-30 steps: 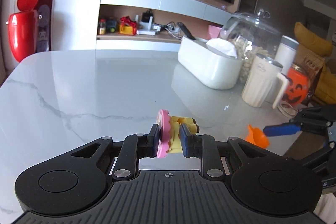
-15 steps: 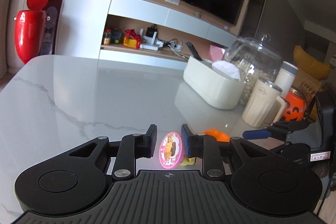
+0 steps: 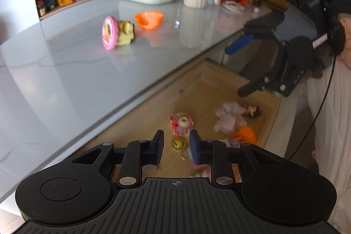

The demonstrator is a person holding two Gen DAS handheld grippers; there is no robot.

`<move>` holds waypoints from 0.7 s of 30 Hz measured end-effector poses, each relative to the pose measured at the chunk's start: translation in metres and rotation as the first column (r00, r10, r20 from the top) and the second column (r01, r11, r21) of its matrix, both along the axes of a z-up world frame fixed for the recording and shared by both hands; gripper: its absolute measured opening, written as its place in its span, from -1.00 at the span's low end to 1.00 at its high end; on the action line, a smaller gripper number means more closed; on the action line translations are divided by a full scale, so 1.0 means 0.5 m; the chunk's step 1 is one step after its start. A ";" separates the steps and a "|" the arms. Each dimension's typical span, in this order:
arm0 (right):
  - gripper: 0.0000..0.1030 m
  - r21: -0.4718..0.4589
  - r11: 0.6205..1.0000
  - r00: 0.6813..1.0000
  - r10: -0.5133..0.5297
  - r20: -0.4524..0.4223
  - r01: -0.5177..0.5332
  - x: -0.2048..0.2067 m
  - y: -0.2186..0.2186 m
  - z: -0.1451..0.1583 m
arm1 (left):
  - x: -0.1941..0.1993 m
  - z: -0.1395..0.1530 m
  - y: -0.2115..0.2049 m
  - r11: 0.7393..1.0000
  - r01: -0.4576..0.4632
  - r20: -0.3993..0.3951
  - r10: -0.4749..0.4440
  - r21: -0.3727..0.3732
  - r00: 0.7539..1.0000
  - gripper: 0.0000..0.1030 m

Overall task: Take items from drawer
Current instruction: 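Release the toys and bring both tools back over the drawer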

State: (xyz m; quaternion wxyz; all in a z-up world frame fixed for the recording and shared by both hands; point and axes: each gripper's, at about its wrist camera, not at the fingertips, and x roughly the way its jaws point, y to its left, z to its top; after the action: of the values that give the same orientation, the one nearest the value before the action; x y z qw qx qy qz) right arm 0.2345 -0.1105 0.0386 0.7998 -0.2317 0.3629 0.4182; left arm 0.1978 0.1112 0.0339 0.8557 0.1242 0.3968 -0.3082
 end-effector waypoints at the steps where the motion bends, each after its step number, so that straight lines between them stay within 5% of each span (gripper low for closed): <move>1: 0.83 -0.020 1.000 1.000 0.000 0.003 0.000 -0.001 0.003 -0.006 | 0.006 -0.014 -0.013 0.999 0.016 -0.024 -0.015 0.030 1.000 -0.45; 7: 0.92 -0.054 0.996 0.998 -0.068 -0.005 0.068 0.023 -0.004 -0.016 | 0.040 -0.076 -0.056 0.984 0.022 -0.062 -0.012 0.177 0.998 -0.43; 21: 0.96 -0.116 0.991 0.997 -0.075 -0.029 0.071 0.024 -0.020 -0.046 | 0.069 -0.132 -0.140 0.982 0.070 -0.101 -0.053 0.174 0.994 -0.43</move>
State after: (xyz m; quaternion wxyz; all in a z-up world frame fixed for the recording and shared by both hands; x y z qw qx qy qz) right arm 0.2467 -0.1207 0.0158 0.7936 -0.2570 0.4081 0.3710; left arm 0.2322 0.0410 -0.0322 0.8113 0.1974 0.4591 -0.3035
